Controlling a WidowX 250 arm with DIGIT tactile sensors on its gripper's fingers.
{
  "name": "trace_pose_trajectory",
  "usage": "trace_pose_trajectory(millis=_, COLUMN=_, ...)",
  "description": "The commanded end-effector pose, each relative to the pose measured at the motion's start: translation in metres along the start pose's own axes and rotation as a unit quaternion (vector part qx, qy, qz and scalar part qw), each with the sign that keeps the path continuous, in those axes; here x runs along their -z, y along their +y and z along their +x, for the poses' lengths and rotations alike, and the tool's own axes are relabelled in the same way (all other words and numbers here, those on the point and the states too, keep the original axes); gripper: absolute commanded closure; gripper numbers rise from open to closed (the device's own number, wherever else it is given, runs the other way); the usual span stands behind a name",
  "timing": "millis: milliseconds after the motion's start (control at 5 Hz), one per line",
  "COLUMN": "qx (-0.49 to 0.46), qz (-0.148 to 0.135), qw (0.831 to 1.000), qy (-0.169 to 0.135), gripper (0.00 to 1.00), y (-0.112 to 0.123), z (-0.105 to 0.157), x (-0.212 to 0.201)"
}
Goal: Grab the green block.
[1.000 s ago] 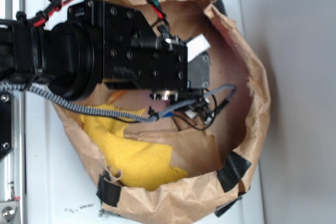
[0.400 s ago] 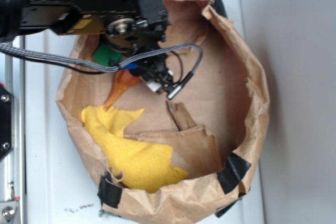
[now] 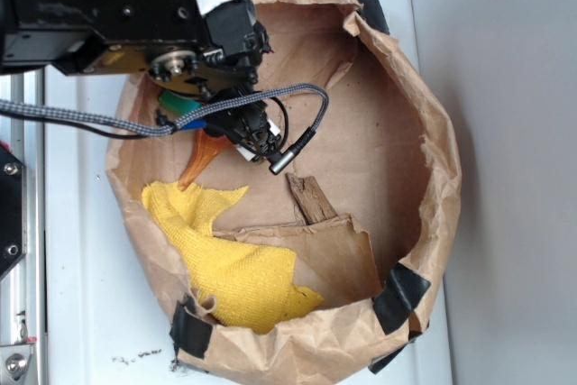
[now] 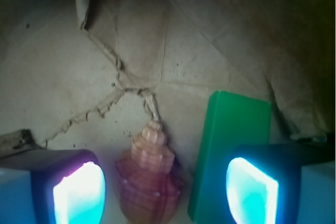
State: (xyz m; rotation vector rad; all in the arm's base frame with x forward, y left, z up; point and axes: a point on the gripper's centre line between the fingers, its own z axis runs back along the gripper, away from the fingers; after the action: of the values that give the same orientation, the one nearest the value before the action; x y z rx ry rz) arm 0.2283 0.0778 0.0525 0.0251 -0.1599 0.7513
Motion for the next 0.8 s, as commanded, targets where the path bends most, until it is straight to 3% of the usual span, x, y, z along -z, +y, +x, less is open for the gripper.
trace_pose_trajectory(millis=0, qx=-0.115, qz=-0.021, qw=0.992, qy=0.042, gripper=0.00, y=0.024, z=0.018, x=0.004)
trace_pose_trajectory(millis=400, qx=-0.161, qz=-0.029, qw=0.985, qy=0.049, gripper=0.00, y=0.031, z=0.031, x=-0.011)
trace_pose_trajectory(millis=600, qx=-0.179, qz=0.009, qw=0.983, qy=0.028, gripper=0.00, y=0.033, z=0.031, x=0.000)
